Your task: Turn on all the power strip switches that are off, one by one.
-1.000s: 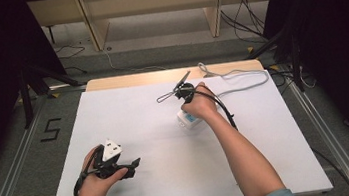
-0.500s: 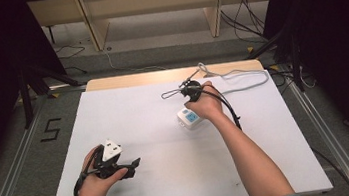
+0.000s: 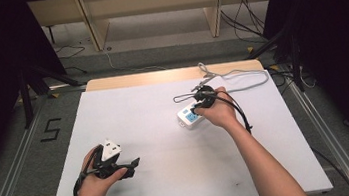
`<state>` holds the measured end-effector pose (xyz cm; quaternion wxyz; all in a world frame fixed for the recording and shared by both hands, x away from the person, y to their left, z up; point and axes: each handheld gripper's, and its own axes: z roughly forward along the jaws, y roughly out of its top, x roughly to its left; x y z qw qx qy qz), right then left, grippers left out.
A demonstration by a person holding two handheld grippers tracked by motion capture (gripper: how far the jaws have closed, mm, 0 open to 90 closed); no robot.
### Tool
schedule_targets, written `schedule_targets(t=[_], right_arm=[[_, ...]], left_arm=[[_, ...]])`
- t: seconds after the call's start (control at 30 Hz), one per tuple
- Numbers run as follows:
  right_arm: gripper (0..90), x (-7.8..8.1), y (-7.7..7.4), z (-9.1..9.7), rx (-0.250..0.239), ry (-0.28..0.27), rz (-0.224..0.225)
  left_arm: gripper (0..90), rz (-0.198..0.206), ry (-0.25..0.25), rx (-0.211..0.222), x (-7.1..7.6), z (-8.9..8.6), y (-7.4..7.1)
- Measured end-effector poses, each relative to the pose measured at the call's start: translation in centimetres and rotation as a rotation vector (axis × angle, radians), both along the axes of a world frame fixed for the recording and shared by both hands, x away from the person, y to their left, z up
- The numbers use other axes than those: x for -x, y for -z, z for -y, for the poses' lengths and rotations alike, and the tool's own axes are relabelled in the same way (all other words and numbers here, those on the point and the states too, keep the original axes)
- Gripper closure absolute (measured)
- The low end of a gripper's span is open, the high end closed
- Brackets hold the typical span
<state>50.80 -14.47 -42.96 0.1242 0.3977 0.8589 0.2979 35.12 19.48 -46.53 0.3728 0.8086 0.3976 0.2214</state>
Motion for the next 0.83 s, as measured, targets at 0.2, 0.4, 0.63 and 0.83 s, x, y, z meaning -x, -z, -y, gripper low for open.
schedule_targets(t=[0.2,0.4,0.63,0.83], right_arm=[[65.2,2.7,0.1,3.0,-0.057,0.012,0.031],[57.5,7.3,0.9,6.3,-0.113,0.028,0.071],[51.5,11.0,2.0,8.9,-0.172,0.051,0.115],[43.8,13.3,2.5,9.8,-0.211,0.061,0.163]], left_arm=[[16.5,0.001,-0.008,0.003,0.0,-0.1,0.0],[16.5,0.000,-0.013,0.007,0.0,-0.1,0.0],[16.4,0.001,-0.018,0.012,-0.1,-0.2,0.0],[16.2,0.003,-0.022,0.016,-0.1,-0.2,0.0]])
